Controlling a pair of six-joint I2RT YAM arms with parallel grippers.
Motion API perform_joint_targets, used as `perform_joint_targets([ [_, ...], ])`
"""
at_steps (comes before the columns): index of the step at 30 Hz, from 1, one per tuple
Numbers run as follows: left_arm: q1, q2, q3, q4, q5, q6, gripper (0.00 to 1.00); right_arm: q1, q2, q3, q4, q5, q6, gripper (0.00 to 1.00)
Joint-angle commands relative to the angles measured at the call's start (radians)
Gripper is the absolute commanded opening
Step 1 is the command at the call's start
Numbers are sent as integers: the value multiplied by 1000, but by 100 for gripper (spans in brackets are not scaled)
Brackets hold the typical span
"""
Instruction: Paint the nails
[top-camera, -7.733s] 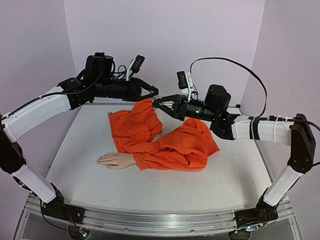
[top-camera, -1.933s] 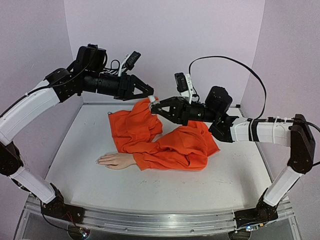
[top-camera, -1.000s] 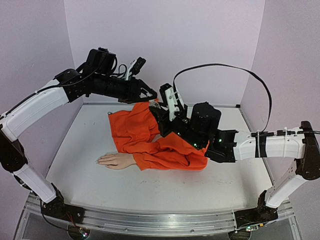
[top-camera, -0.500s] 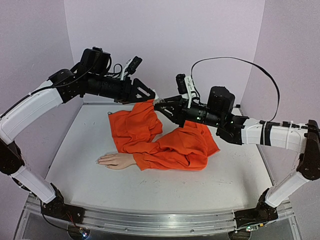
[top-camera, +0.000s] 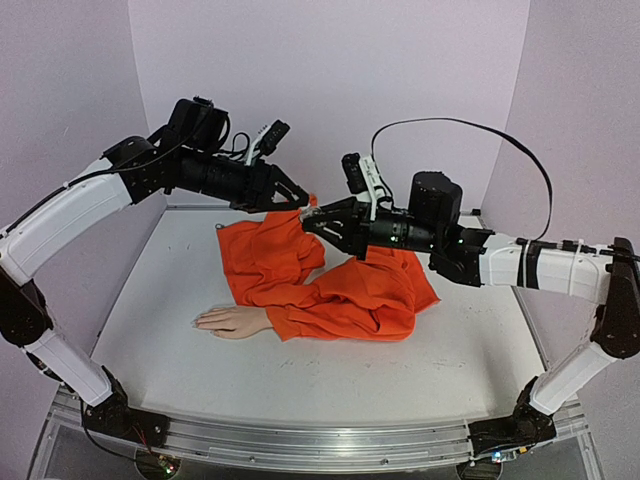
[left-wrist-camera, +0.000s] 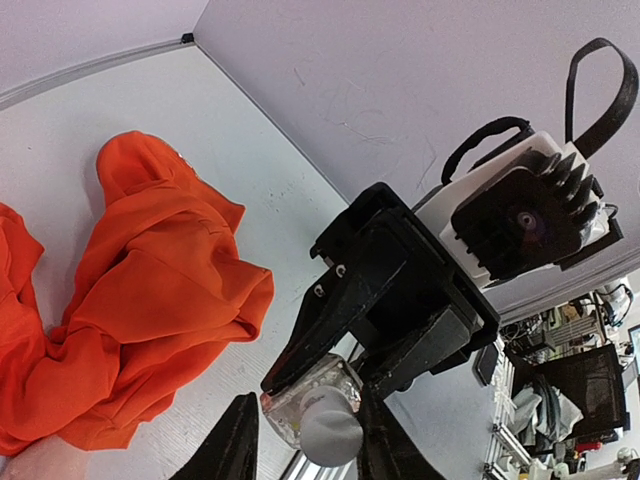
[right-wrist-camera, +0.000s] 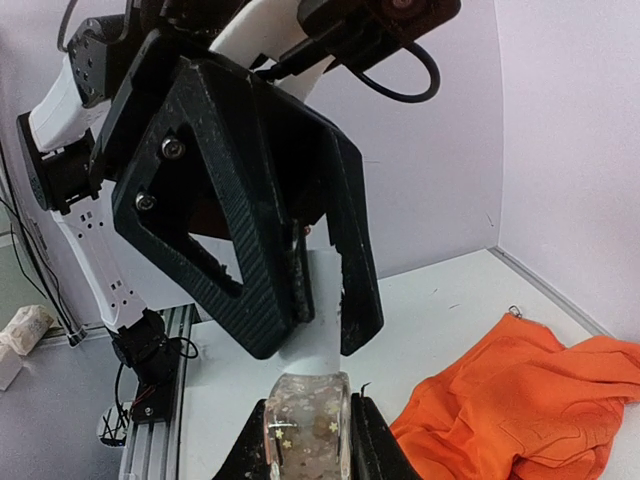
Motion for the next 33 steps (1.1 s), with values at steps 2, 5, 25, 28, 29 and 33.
perform_joint_targets([
  [2, 3, -3, 59, 7, -7, 12, 32, 2, 2, 51, 43, -30, -15, 0],
  [5, 2, 3, 64, 7, 0, 12, 29, 2, 4, 51, 41, -31, -16, 0],
  [25, 3, -24, 69, -20, -90, 14, 0, 3, -2, 25, 22, 18, -63, 0],
  [28, 2, -30, 69, -19, -102, 15, 0, 3, -2, 23, 26, 17, -61, 0],
  [29, 3, -34, 69, -19, -106, 15, 0, 2, -1, 23, 26, 15, -61, 0],
  [33, 2, -41, 70, -18, -111, 16, 0, 2, 2, 22, 26, 14, -60, 0],
])
